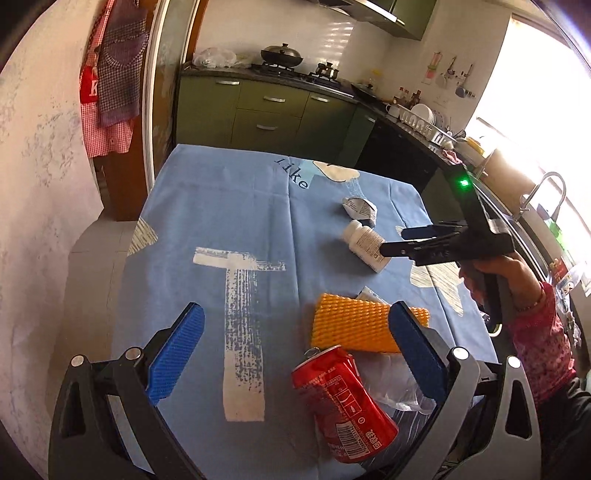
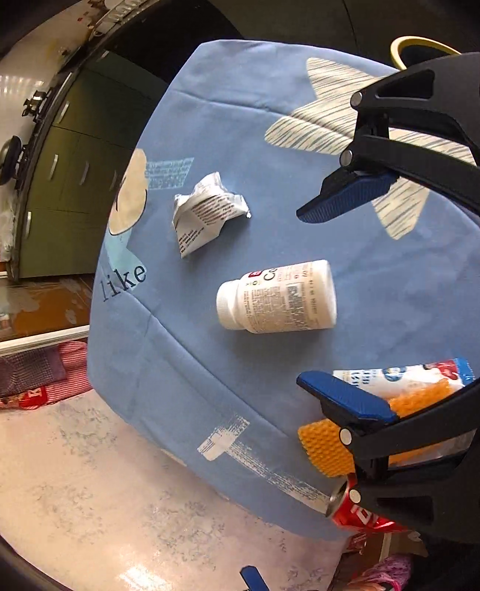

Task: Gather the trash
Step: 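Move the right gripper to the white supplement bottle and grasp it, then carry the supplement bottle over the bin and release it, then grasp the red cola can with the left gripper and lift it, then carry the cola can over the bin and open the left gripper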

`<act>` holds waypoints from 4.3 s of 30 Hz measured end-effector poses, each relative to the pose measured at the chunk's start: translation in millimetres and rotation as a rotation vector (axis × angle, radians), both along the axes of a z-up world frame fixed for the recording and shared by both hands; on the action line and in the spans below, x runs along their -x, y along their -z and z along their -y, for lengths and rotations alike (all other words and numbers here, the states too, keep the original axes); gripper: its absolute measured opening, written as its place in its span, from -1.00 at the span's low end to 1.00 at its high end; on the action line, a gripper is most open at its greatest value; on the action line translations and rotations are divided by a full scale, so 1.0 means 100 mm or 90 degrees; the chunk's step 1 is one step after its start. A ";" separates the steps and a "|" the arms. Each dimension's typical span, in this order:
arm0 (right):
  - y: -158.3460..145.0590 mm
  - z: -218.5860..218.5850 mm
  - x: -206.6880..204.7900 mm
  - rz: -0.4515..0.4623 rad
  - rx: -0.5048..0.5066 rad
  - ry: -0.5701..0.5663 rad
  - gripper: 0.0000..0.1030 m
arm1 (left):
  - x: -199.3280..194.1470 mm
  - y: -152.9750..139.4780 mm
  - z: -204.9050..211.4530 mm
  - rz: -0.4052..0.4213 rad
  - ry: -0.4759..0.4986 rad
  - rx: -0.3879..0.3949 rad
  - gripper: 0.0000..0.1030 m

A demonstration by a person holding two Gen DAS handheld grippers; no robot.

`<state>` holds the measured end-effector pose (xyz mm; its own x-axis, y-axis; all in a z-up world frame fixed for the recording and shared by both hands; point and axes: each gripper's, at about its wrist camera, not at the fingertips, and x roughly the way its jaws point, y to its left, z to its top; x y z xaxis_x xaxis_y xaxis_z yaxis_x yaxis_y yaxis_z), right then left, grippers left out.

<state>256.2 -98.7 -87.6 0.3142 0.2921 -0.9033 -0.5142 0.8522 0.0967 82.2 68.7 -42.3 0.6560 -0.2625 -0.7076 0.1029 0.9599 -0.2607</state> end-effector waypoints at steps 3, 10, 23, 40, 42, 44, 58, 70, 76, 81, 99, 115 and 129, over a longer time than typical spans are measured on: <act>0.15 -0.12 -0.13 -0.015 0.035 -0.005 0.50 | -0.02 0.07 -0.01 -0.009 0.003 0.002 0.91; 0.28 -0.22 -0.20 -0.031 0.056 -0.009 0.24 | -0.06 0.17 -0.06 -0.024 0.003 0.004 0.91; 0.24 -0.21 -0.15 -0.018 0.041 -0.018 -0.13 | -0.12 0.19 0.03 -0.034 0.010 0.000 0.91; -0.20 1.93 0.58 0.040 0.017 0.215 -0.13 | -0.19 0.08 0.30 -0.018 0.045 -0.019 0.91; -0.10 2.33 0.65 0.031 0.036 0.275 -0.13 | -0.21 0.09 0.37 -0.023 0.053 -0.022 0.91; 0.02 2.65 0.70 0.020 0.052 0.323 -0.13 | -0.23 0.10 0.44 -0.026 0.061 -0.028 0.91; 0.25 3.20 0.94 0.049 0.051 0.424 0.20 | -0.24 0.04 0.69 -0.034 0.078 -0.065 0.91; 0.14 2.88 1.14 0.077 0.016 0.360 0.31 | -0.14 0.25 0.81 -0.145 0.076 -0.135 0.91; 0.11 2.83 1.21 0.087 0.004 0.340 0.35 | -0.15 0.51 0.69 -0.258 0.050 -0.091 0.91; 0.14 2.83 1.24 0.090 -0.007 0.334 0.35 | -0.15 0.69 0.69 -0.322 0.050 -0.057 0.90; 0.26 2.75 1.24 0.070 -0.002 0.312 0.36 | -0.34 1.03 0.87 -0.388 0.093 -0.133 0.12; 0.33 2.65 1.23 0.056 0.003 0.299 0.36 | -0.33 0.95 0.96 -0.284 0.107 -0.244 0.03; 0.26 2.61 1.38 0.072 -0.004 0.305 0.36 | -0.20 0.29 0.92 -0.137 0.086 -0.291 -0.02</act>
<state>117.9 -359.7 -113.9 0.5103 0.0966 -0.8545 -0.0728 0.9950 0.0690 102.1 -23.7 -71.6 0.4651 0.0318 -0.8847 0.2244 0.9625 0.1526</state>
